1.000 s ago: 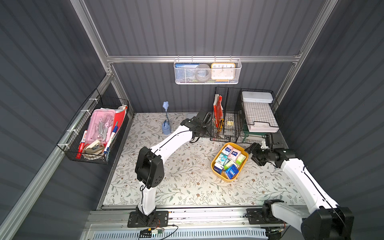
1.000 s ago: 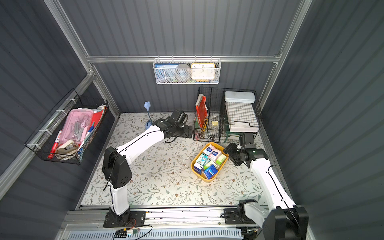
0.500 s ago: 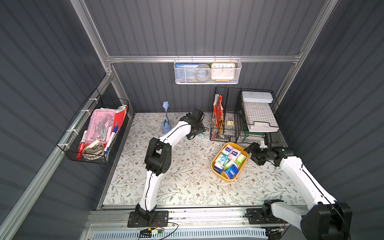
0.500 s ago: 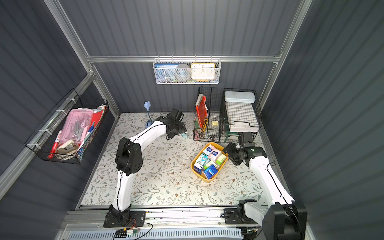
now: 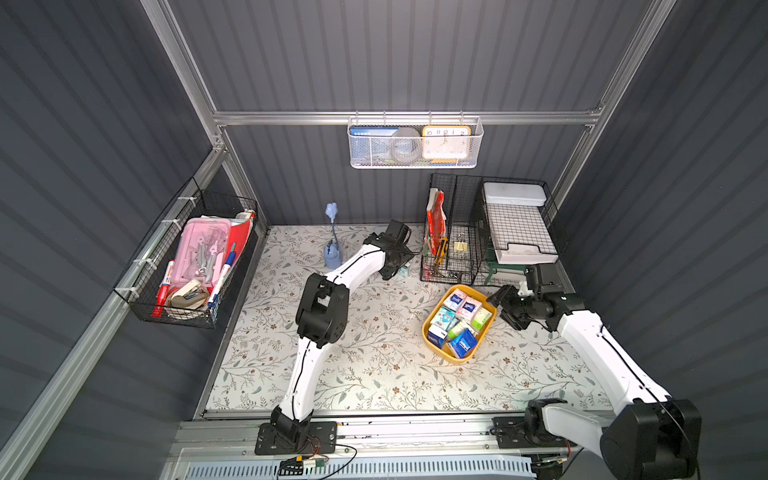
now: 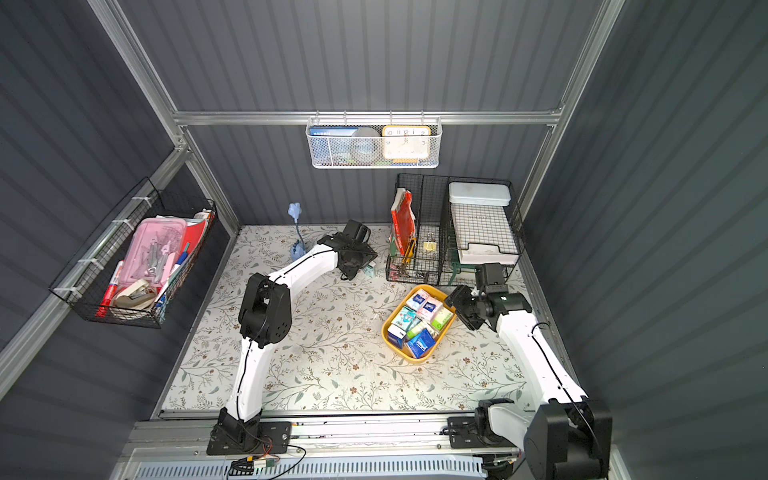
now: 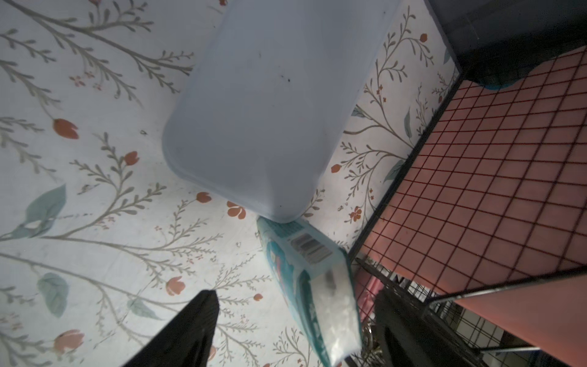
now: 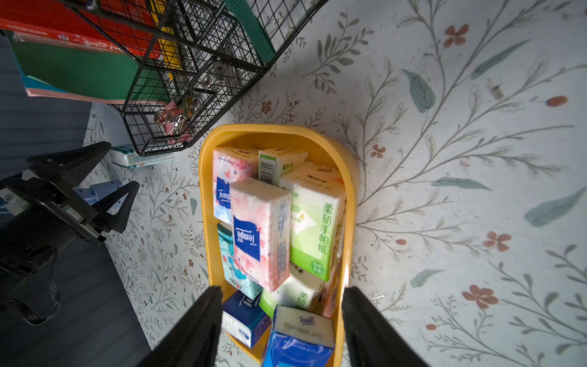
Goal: Put the pocket tissues into the storage box
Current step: Pick up the pocket tissues from the center of the board.
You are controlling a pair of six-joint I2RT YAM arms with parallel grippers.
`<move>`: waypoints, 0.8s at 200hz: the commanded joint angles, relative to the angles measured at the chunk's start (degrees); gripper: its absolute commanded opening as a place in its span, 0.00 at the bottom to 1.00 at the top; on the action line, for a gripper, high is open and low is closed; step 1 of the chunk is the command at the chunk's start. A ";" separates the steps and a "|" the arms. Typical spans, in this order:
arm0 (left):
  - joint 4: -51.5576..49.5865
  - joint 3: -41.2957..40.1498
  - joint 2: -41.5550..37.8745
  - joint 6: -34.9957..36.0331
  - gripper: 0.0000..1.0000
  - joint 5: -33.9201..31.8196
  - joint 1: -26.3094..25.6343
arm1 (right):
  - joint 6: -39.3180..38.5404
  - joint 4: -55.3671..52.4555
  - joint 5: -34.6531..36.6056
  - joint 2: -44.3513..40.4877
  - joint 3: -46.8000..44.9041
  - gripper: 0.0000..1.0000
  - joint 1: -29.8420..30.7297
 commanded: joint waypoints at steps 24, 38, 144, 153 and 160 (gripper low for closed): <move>0.18 2.70 3.45 -2.34 0.71 2.06 0.37 | -1.09 0.13 0.27 0.22 -0.55 0.64 0.23; 0.26 2.46 3.45 -2.33 0.57 1.84 0.35 | -1.24 -0.29 0.79 -0.16 -0.55 0.64 0.18; 0.18 -7.65 -6.07 1.39 0.22 -0.02 0.37 | -0.76 -0.89 0.81 -1.71 -0.42 0.65 0.19; 0.74 -9.38 -7.95 2.95 0.22 -0.09 0.37 | -0.71 -0.90 0.81 -1.93 -0.46 0.65 0.24; 0.73 -10.56 -9.42 4.11 0.22 -0.22 0.37 | -0.68 -0.91 0.80 -2.03 -0.46 0.65 0.19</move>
